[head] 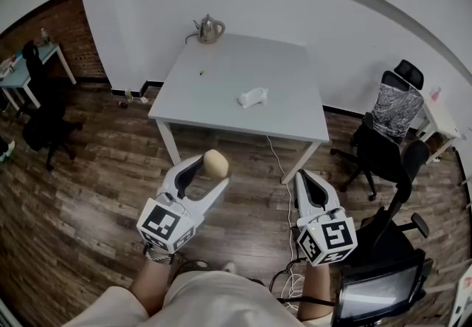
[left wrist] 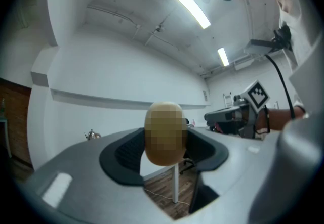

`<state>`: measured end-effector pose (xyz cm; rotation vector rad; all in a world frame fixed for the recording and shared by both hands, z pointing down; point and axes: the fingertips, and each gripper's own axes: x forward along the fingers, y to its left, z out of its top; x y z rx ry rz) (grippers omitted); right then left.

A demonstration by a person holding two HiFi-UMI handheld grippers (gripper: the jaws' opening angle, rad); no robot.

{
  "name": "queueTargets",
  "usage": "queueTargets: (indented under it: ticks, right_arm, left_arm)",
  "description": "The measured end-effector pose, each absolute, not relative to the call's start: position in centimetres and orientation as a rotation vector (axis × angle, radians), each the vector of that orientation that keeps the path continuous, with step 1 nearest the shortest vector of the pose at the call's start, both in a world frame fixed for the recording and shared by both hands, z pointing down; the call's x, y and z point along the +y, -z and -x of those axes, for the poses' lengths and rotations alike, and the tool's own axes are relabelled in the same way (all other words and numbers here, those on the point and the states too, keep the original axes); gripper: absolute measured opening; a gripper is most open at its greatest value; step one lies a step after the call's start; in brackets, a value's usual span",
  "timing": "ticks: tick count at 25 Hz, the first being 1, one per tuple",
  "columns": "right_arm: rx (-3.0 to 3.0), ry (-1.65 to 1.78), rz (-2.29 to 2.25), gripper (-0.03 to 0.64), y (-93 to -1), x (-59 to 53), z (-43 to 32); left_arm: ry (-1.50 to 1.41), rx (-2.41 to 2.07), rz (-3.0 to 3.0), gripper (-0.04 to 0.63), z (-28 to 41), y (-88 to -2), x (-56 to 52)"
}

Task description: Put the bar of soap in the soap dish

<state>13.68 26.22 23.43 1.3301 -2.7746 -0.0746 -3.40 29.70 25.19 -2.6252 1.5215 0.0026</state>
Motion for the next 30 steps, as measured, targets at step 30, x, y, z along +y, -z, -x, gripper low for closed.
queueTargets:
  ticks: [30]
  right_arm:
    - [-2.751,-0.022,-1.312,0.002,-25.5,25.6,-15.6]
  left_arm:
    - [0.032,1.549,2.636,0.272,1.7,-26.2,29.4]
